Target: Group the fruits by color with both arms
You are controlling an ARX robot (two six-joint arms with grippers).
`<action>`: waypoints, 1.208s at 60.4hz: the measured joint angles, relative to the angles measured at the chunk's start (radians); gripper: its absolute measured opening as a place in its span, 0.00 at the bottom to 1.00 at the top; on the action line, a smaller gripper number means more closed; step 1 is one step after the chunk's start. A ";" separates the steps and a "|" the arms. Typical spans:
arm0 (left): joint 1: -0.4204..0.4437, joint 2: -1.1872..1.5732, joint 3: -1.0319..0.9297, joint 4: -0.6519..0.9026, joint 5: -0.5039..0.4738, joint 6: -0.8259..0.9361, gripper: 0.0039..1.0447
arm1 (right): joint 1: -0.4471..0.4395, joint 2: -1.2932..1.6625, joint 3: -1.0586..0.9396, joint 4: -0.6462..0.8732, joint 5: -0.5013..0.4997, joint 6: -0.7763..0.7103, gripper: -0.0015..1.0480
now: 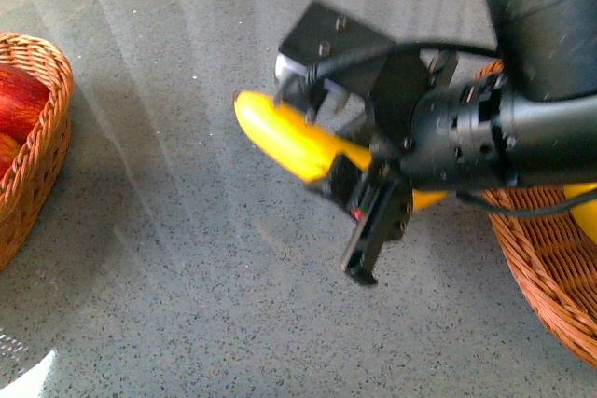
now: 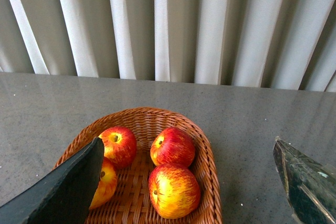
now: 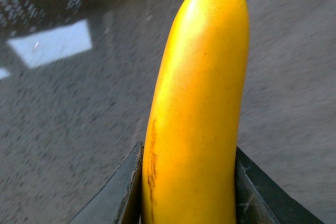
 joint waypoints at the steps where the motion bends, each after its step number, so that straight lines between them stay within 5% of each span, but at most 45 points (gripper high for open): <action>1: 0.000 0.000 0.000 0.000 0.000 0.000 0.91 | -0.003 -0.008 0.000 0.003 0.012 0.004 0.34; 12: 0.000 0.000 0.000 0.000 0.000 0.000 0.91 | -0.105 -0.120 -0.027 0.032 0.188 0.056 0.33; 40: 0.000 0.000 0.000 0.000 0.000 0.000 0.91 | -0.329 -0.220 -0.228 0.130 0.143 -0.103 0.33; 51: 0.000 0.000 0.000 0.000 0.000 0.000 0.91 | -0.342 -0.230 -0.297 0.184 0.084 -0.228 0.33; 65: 0.000 0.000 0.000 0.000 0.000 0.000 0.91 | -0.346 -0.206 -0.357 0.331 0.159 -0.426 0.33; 73: 0.000 0.000 0.000 0.000 0.000 0.000 0.91 | -0.345 -0.218 -0.391 0.340 0.096 -0.498 0.33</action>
